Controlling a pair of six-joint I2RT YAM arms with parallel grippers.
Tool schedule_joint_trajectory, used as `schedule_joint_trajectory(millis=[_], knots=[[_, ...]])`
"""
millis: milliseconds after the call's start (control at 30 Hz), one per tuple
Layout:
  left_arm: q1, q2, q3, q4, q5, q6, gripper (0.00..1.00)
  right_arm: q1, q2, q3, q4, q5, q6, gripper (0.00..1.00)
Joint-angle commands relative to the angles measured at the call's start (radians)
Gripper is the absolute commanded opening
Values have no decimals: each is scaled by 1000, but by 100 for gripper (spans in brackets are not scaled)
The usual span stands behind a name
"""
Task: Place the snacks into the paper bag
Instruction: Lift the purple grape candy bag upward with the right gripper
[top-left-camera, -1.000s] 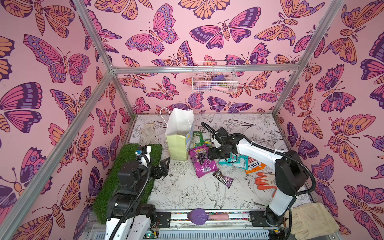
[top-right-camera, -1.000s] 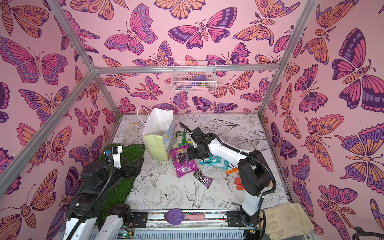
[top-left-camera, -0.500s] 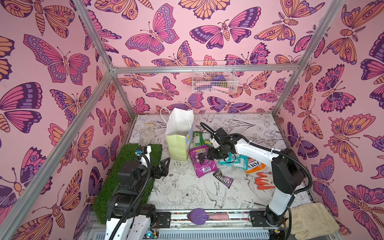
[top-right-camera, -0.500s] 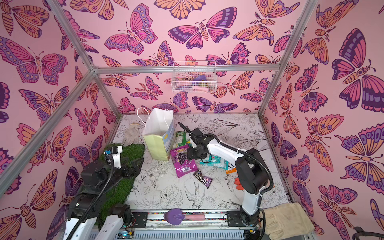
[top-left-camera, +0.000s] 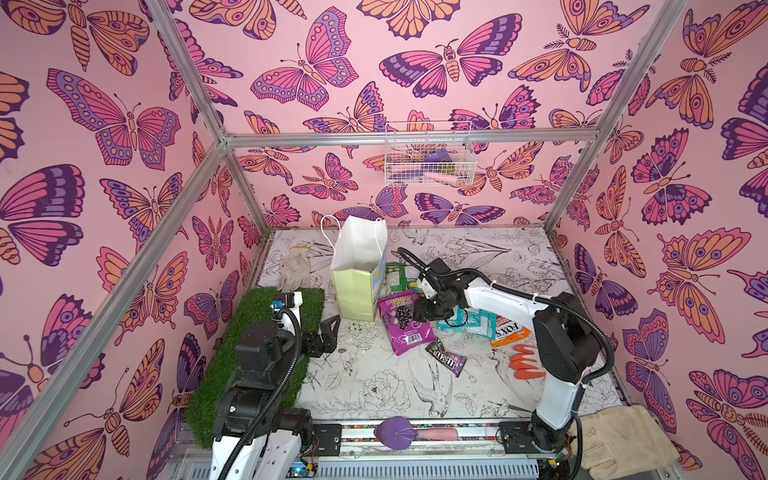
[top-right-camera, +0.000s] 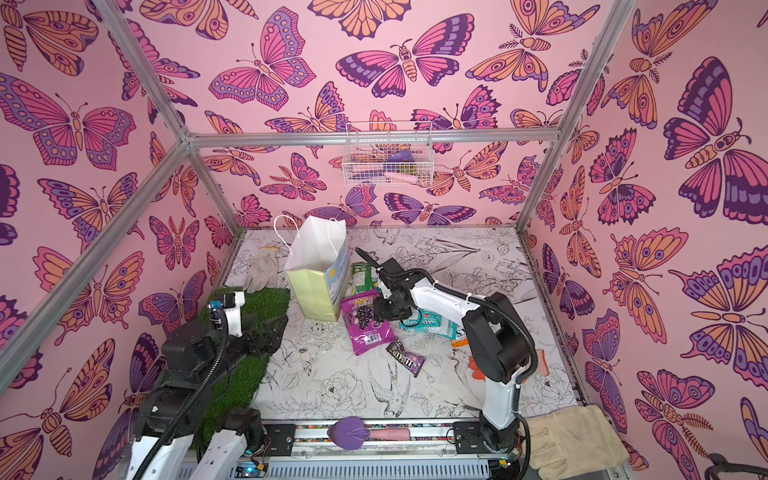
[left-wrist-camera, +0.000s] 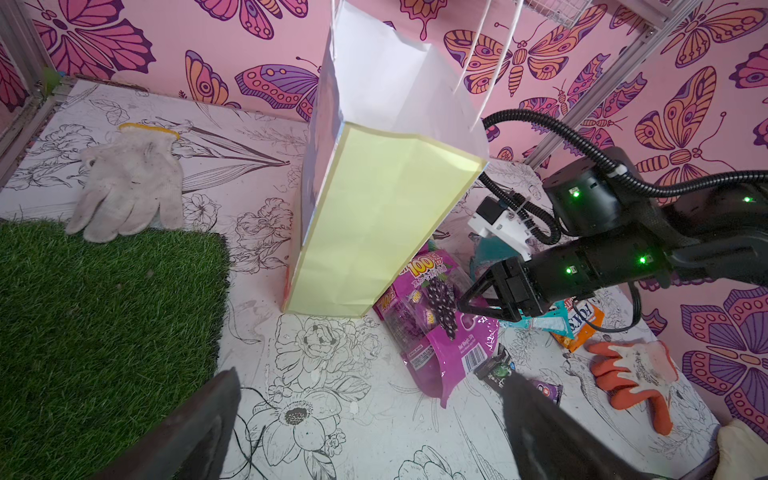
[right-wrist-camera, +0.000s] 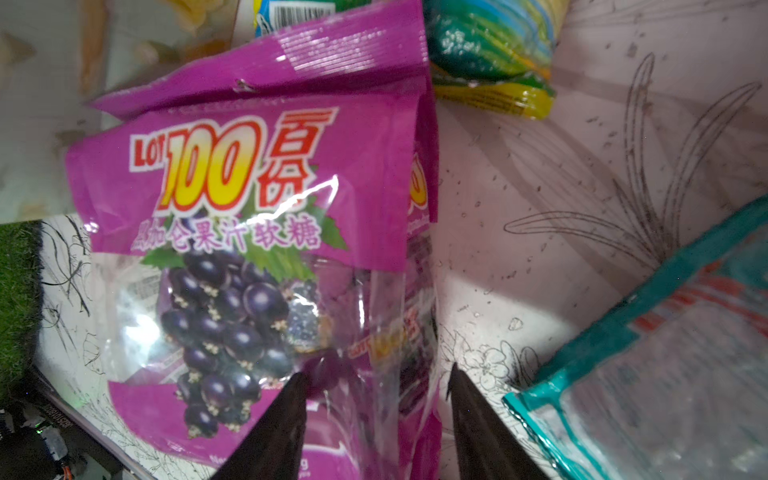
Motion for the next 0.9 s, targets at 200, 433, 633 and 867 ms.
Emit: schedule_joint_trajectory(millis=[200,433,633,867], knots=[[-7,7,-14,-16,-13,8,100,-8,37,-9,25,-28,8,50],[-6,6,-13,-16,-13,8,100,-8,56,-9,34,-39,10,43],[-6,8,-13,-16,-13,7,100,-8,63,-9,37,-40,13,38],[-7,7,-13,-15,-13,8,100,-7,60,-12,33,-37,10,27]])
